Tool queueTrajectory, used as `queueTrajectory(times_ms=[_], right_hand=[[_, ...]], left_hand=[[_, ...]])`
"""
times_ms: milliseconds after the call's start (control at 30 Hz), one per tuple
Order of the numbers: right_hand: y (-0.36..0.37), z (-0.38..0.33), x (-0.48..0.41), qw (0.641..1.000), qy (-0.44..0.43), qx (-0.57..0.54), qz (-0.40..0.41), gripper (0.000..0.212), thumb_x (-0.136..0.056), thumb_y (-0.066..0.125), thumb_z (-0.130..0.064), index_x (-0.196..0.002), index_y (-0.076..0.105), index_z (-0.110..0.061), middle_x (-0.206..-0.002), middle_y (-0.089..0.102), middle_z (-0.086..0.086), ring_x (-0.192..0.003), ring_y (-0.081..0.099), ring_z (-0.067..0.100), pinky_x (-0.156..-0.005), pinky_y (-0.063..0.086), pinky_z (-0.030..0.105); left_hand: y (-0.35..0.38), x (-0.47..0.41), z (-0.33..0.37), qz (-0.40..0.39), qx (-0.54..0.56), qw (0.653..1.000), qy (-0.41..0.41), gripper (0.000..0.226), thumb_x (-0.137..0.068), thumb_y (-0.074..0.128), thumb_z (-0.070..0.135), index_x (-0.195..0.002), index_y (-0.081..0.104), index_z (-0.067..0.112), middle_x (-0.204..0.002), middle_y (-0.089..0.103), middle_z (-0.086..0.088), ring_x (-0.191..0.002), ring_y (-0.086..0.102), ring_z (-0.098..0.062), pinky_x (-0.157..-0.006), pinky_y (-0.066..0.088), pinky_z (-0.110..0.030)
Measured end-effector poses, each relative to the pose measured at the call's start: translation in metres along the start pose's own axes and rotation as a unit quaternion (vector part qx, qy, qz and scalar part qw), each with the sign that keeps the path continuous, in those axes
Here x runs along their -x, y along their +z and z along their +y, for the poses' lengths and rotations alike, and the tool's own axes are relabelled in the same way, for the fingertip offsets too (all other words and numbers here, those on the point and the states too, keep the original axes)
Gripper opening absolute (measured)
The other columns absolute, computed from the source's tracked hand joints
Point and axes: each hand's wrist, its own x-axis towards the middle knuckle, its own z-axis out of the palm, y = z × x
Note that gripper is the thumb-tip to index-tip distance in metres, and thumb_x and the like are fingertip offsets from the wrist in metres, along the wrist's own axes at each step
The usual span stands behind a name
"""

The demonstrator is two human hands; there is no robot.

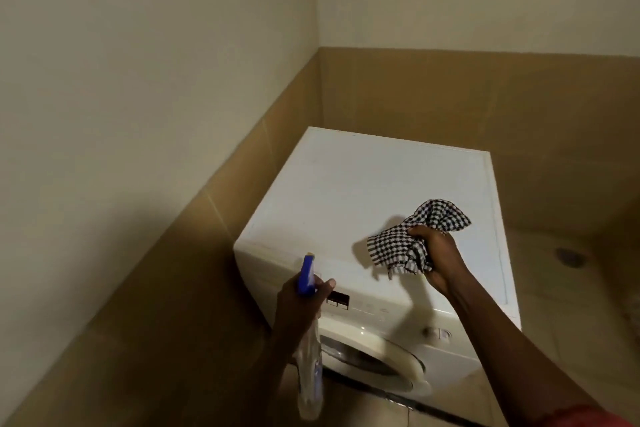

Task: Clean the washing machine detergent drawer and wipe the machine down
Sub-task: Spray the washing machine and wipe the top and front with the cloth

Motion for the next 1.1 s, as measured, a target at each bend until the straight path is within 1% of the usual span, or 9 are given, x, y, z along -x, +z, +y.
queueTrajectory(times_ms=[100,167,433,633,733,833,933,1033,1100], right_hand=[[0.023,0.006,-0.011,0.999,-0.016,0.032,-0.004,0.031,-0.082,0.06,0.002,-0.114,0.059,0.005,-0.103,0.067,0.025,-0.089,0.067,0.035,-0.074,0.057,0.042],[0.036,0.009,-0.017,0.998,-0.025,0.047,-0.022,0.027,-0.081,0.064,0.002,-0.108,0.06,0.002,-0.098,0.068,0.021,-0.088,0.067,0.034,-0.072,0.057,0.041],[0.074,0.019,-0.028,0.986,-0.058,0.143,-0.067,0.036,-0.076,0.074,0.002,-0.11,0.062,0.005,-0.099,0.072,0.02,-0.09,0.071,0.035,-0.075,0.059,0.043],[0.095,0.027,-0.035,0.981,-0.059,0.173,-0.07,0.031,-0.079,0.07,0.002,-0.109,0.062,0.003,-0.099,0.072,0.019,-0.089,0.072,0.033,-0.078,0.059,0.044],[0.099,0.029,-0.037,0.98,-0.065,0.18,-0.058,0.03,-0.08,0.069,0.001,-0.109,0.062,0.001,-0.098,0.072,0.018,-0.087,0.072,0.032,-0.072,0.059,0.04],[0.1,0.029,-0.041,0.981,-0.069,0.175,-0.044,0.029,-0.081,0.068,0.001,-0.109,0.061,0.002,-0.098,0.071,0.019,-0.086,0.071,0.032,-0.068,0.057,0.038],[0.1,0.026,-0.046,0.982,-0.07,0.173,-0.031,0.029,-0.081,0.068,0.001,-0.109,0.061,0.002,-0.1,0.071,0.021,-0.088,0.07,0.036,-0.073,0.058,0.044],[0.1,0.026,-0.048,0.982,-0.072,0.172,-0.022,0.028,-0.082,0.067,0.001,-0.109,0.061,0.001,-0.1,0.071,0.021,-0.088,0.07,0.036,-0.075,0.058,0.047],[0.103,0.029,-0.048,0.98,-0.074,0.181,-0.02,0.027,-0.082,0.067,0.0,-0.109,0.062,0.0,-0.098,0.071,0.019,-0.086,0.07,0.034,-0.074,0.058,0.046]], left_hand=[[-0.024,-0.005,-0.008,0.031,-0.023,0.999,-0.021,0.023,-0.083,0.075,0.022,-0.084,0.06,0.005,-0.064,0.06,-0.003,-0.06,0.06,-0.017,-0.055,0.05,-0.017],[-0.039,-0.01,-0.013,0.049,-0.033,0.998,-0.038,0.023,-0.082,0.075,0.024,-0.081,0.057,0.009,-0.063,0.058,-0.001,-0.059,0.057,-0.015,-0.055,0.048,-0.02],[-0.073,-0.026,-0.013,0.138,-0.018,0.988,-0.061,0.03,-0.084,0.074,0.016,-0.068,0.049,0.014,-0.055,0.046,0.001,-0.051,0.045,-0.01,-0.042,0.038,-0.004],[-0.088,-0.046,-0.016,0.145,-0.002,0.987,-0.067,0.03,-0.082,0.076,0.019,-0.068,0.051,0.013,-0.057,0.051,0.0,-0.048,0.05,-0.007,-0.045,0.041,-0.007],[-0.085,-0.052,-0.01,0.134,-0.002,0.989,-0.054,0.028,-0.083,0.076,0.015,-0.069,0.052,0.012,-0.058,0.051,0.0,-0.043,0.052,0.0,-0.046,0.041,-0.007],[-0.077,-0.057,-0.007,0.114,0.006,0.99,-0.078,0.024,-0.083,0.075,0.016,-0.074,0.053,0.016,-0.063,0.053,0.003,-0.056,0.052,-0.004,-0.047,0.041,-0.009],[-0.069,-0.061,-0.011,0.12,-0.007,0.987,-0.102,0.024,-0.085,0.073,0.021,-0.08,0.053,0.009,-0.061,0.049,0.002,-0.055,0.048,-0.007,-0.049,0.038,-0.009],[-0.068,-0.063,-0.016,0.144,-0.004,0.982,-0.124,0.028,-0.087,0.071,0.021,-0.073,0.047,0.017,-0.064,0.049,0.002,-0.058,0.049,-0.007,-0.053,0.039,-0.012],[-0.071,-0.065,-0.016,0.166,-0.011,0.978,-0.124,0.02,-0.087,0.071,0.02,-0.082,0.054,0.01,-0.066,0.051,0.003,-0.06,0.05,-0.005,-0.05,0.04,-0.008]])
